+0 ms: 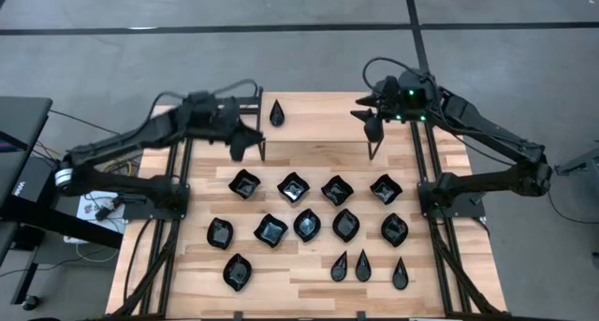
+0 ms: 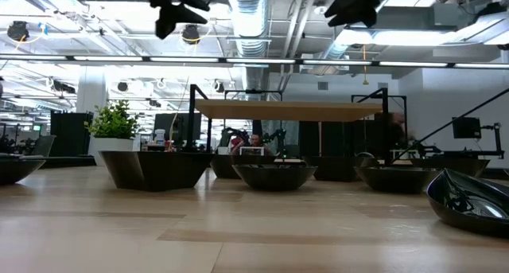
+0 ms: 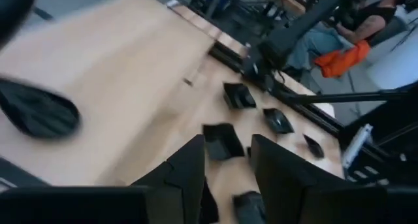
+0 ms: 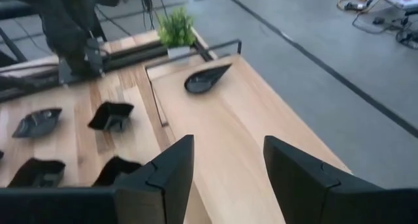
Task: Pick & Place Mini shaped plates
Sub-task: Stack the black drop shaped plate on top of the black drop shaped plates on the shelf
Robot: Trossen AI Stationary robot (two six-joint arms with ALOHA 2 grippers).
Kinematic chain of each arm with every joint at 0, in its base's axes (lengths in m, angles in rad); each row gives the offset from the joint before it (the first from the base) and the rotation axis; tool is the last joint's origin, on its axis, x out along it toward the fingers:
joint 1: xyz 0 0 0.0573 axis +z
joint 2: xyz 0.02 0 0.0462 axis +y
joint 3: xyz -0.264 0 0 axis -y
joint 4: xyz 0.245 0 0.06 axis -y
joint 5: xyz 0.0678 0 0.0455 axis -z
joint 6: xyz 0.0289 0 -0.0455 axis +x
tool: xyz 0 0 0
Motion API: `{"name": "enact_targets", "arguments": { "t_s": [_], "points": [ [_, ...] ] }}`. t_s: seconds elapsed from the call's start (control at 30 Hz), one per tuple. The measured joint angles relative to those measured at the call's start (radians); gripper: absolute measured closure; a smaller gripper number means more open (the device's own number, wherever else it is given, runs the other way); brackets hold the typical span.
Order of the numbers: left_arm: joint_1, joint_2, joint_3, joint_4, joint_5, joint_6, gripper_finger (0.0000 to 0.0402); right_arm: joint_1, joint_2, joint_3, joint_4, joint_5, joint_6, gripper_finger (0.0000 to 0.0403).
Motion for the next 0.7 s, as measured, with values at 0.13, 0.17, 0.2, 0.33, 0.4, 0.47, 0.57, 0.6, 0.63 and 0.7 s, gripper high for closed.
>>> {"name": "enact_targets", "arguments": {
  "t_s": [0.13,0.17,0.2,0.33,0.4,0.47,0.57,0.6,0.63,0.7],
  "points": [
    [-0.125,-0.094,-0.141,0.159,-0.09,-0.087,0.0279,0.001,-0.002,0.0,-0.021,-0.02,-0.015,0.0225],
    [-0.154,-0.116,-0.172,0.202,-0.115,-0.096,0.0279,0.004,-0.003,0.0,-0.035,-0.051,-0.028,0.0225],
    [-0.183,-0.136,-0.198,0.232,-0.141,-0.099,0.0279,0.008,-0.007,0.0,-0.052,-0.089,-0.04,0.0225],
    [-0.285,-0.209,-0.275,0.3,-0.248,-0.103,0.0279,0.048,-0.041,0.0,-0.156,-0.183,-0.049,0.0224],
    [-0.325,-0.242,-0.304,0.301,-0.296,-0.103,0.0279,0.091,-0.059,-0.006,-0.181,-0.183,-0.028,0.0223],
    [-0.36,-0.27,-0.326,0.302,-0.336,-0.103,0.0279,0.143,-0.087,-0.03,-0.18,-0.179,0.003,0.0223],
    [-0.397,-0.309,-0.349,0.306,-0.369,-0.103,0.0279,0.236,-0.152,-0.087,-0.157,-0.119,0.09,0.0225],
    [-0.405,-0.321,-0.359,0.309,-0.374,-0.103,0.0279,0.273,-0.176,-0.11,-0.159,-0.088,0.132,0.0225],
    [-0.41,-0.331,-0.369,0.309,-0.381,-0.103,0.0279,0.313,-0.198,-0.135,-0.154,-0.06,0.181,0.0225],
    [-0.415,-0.351,-0.388,0.308,-0.387,-0.104,0.0279,0.405,-0.238,-0.189,-0.133,-0.014,0.291,0.0224]
  ]
}}
